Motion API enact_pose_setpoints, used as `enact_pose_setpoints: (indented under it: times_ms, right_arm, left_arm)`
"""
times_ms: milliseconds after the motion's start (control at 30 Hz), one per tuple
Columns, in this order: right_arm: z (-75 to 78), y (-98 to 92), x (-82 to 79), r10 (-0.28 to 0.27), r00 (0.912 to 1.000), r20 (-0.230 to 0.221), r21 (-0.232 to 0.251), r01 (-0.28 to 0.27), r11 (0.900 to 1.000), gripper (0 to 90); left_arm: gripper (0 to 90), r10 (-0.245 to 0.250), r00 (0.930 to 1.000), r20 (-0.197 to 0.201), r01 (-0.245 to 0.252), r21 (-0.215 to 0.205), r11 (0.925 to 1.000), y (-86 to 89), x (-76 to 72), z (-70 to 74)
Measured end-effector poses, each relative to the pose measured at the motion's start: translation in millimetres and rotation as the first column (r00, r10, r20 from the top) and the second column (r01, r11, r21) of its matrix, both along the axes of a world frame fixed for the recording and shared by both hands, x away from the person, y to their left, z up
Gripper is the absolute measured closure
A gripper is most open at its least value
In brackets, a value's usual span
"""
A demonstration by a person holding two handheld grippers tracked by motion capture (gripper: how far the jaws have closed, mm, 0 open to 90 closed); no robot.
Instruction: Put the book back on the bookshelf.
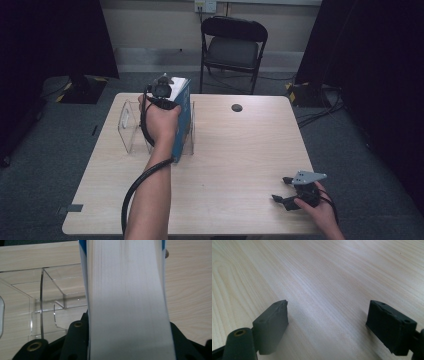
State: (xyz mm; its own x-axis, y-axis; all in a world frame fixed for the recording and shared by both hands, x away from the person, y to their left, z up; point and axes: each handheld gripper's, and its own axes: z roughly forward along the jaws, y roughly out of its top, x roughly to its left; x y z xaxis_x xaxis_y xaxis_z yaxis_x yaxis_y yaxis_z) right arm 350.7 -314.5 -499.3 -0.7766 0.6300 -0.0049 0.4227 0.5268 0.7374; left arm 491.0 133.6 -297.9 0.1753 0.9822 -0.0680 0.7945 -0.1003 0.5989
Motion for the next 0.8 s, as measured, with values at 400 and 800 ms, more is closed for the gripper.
enact_pose_setpoints:
  times_ms: [400, 800]
  right_arm:
    - [-0.1, 0.4, 0.1, 0.001, 1.0, 0.001, -0.001, -0.001, 1.0, 16.5]
    - [-0.2, 1.2, 0.2, 0.003, 1.0, -0.002, 0.002, -0.003, 1.0, 16.5]
  left_arm:
    - [60.9, 0.005, 0.9998, -0.018, -0.004, 0.029, 0.9996, -3.5, -3.9, -1.7]
    - [56.1, -0.045, 0.999, -0.005, 0.045, 0.064, 0.997, -10.9, -1.1, 0.2]
